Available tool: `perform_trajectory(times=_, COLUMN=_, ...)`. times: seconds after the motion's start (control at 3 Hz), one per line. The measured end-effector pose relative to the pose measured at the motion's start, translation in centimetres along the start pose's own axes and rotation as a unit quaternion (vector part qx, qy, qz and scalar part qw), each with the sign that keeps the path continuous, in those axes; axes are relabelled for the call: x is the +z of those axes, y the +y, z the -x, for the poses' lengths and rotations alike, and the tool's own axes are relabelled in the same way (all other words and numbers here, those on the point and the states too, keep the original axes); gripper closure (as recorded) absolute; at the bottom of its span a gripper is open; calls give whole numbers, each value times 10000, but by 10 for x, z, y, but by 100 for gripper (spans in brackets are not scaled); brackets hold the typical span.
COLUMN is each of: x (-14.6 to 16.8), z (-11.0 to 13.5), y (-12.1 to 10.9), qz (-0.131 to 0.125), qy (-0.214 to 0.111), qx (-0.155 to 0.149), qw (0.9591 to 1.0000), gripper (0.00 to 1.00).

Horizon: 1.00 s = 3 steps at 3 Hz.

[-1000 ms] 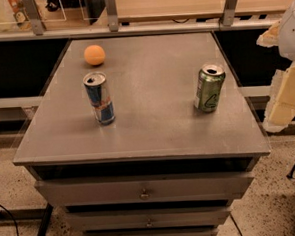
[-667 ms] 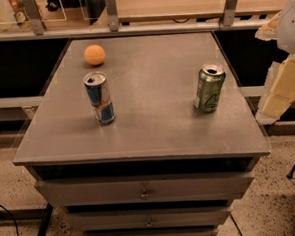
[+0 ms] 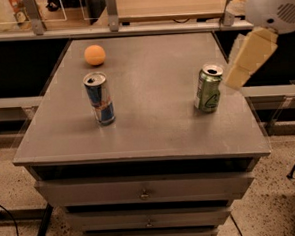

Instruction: Knock redbull can over

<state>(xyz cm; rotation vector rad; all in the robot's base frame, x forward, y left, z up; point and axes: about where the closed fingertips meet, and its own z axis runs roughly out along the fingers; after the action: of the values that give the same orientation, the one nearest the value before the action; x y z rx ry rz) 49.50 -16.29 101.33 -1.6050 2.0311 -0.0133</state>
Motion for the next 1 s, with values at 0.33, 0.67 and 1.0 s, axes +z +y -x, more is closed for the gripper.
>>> perform_trajectory(times=0.33, x=31, z=42, y=-7, qz=143, qy=-216, qx=-255, qw=9993, gripper=0)
perform_trajectory(times=0.67, x=34, z=47, y=-7, qz=164, qy=-236, qx=-294, qw=9992, gripper=0)
perform_trajectory(times=1.0, x=34, z=51, y=-6, qz=194, qy=-462, qx=-195, qw=9986, gripper=0)
